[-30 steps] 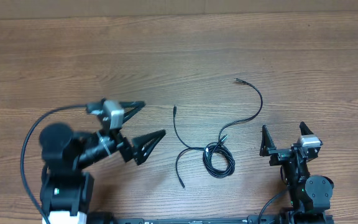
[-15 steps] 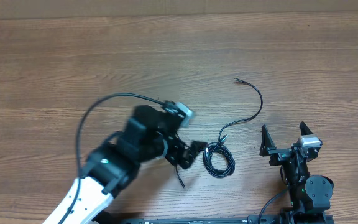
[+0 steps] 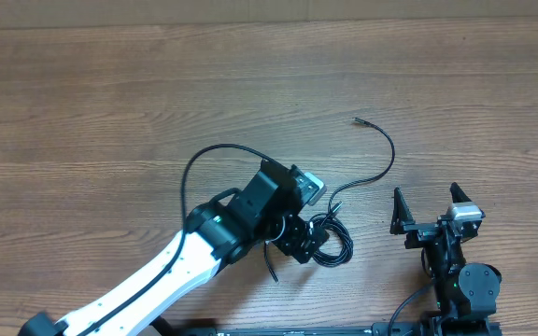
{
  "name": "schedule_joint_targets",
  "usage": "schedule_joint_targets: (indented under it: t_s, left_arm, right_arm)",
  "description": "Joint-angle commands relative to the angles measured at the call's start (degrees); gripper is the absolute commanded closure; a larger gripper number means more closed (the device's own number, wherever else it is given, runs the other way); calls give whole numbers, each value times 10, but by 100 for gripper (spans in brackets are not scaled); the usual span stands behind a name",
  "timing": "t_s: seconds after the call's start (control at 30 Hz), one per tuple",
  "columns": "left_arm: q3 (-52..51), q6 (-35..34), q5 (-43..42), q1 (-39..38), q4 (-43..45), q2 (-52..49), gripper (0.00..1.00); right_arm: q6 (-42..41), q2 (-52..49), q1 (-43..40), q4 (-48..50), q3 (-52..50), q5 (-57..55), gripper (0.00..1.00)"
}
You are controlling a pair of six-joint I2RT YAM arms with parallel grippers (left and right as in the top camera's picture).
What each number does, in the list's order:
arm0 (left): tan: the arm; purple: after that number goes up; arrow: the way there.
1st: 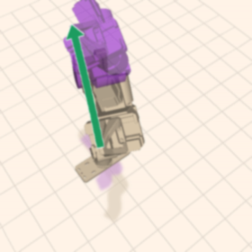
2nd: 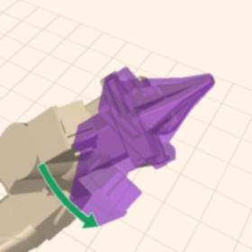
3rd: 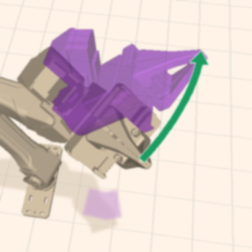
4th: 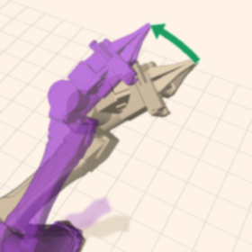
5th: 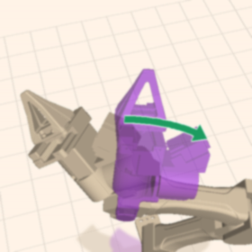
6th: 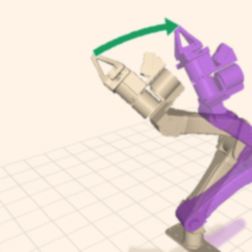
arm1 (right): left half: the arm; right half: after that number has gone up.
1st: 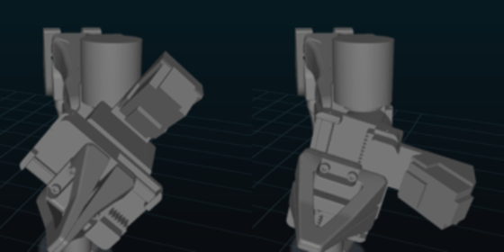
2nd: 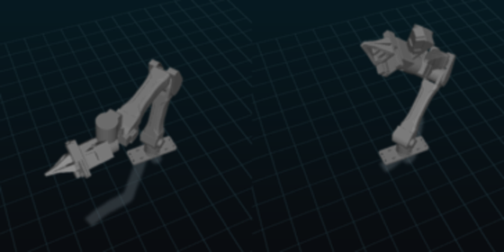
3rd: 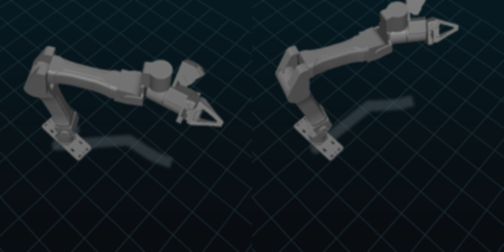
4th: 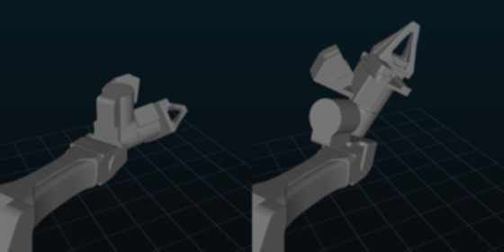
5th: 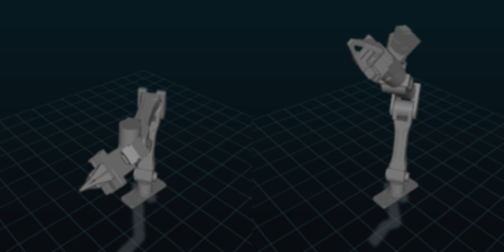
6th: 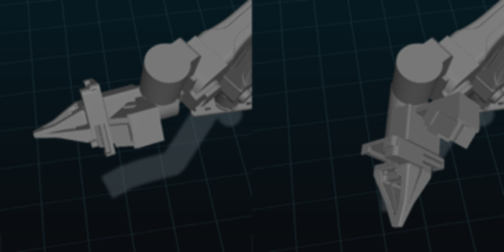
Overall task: Untangle cables
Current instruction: 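Move the left gripper over the coiled black cable, then grasp the cable coil with the left gripper and lift it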
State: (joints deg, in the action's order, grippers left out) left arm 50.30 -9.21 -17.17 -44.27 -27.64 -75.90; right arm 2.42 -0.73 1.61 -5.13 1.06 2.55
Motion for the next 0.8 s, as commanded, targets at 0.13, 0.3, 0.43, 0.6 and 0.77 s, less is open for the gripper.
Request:
schedule_joint_targets:
  t_s: [0.13,0.3,0.43,0.6,0.77]
  left_arm:
    - [17,-91,-92,-4,25,-99,3]
    - [17,-242,-33,-5,26,-158,23]
    - [17,-350,8,-4,30,-204,33]
    - [17,-408,6,-4,38,-242,69]
    - [29,-337,23,8,53,-238,96]
  right_arm:
    - [3,6,3,4,-6,-5,0]
    - [3,6,3,4,-6,-5,0]
    - [3,6,3,4,-6,-5,0]
    - [3,6,3,4,-6,-5,1]
    - [3,6,3,4,-6,-5,0]
